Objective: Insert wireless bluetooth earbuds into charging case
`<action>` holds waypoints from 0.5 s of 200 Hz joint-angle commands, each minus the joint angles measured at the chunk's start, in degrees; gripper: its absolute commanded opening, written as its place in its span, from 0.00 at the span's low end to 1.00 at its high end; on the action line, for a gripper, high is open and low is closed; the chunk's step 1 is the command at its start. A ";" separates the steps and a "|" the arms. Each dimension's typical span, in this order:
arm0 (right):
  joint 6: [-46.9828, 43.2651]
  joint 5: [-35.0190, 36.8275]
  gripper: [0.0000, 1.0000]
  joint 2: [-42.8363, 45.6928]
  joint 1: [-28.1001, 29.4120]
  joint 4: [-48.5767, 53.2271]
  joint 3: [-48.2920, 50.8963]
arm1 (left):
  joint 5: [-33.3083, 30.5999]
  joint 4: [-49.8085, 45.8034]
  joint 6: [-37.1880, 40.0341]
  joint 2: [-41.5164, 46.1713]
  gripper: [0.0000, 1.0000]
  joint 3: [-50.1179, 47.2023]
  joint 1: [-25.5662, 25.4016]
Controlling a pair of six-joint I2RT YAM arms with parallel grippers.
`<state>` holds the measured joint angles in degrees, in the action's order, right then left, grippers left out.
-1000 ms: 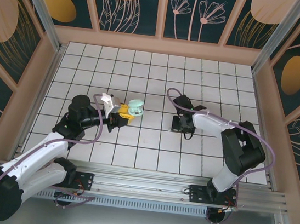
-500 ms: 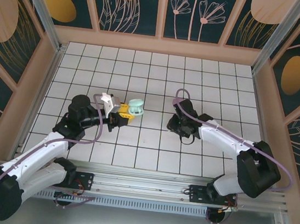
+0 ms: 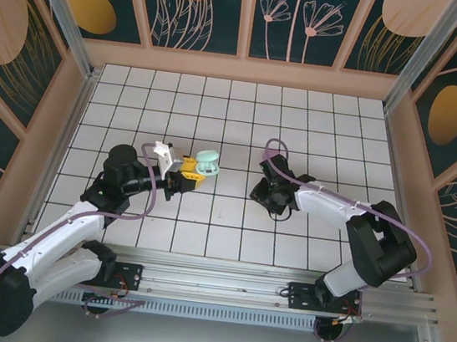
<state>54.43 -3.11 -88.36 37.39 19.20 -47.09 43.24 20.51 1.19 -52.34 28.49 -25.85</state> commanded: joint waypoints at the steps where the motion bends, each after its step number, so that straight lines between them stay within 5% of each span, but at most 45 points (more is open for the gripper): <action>1: 0.77 -0.44 0.37 -1.72 -0.24 -1.22 0.41 | 1.42 2.33 0.06 -0.31 0.08 0.93 -0.17; 100: -6.45 3.73 0.34 -9.04 -1.10 4.96 -8.58 | 1.36 1.99 0.75 -0.75 0.08 0.74 -0.17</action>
<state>51.09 -1.43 -95.64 36.51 20.86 -52.82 43.24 20.60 1.23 -52.97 28.49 -25.85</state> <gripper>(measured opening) 0.347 0.272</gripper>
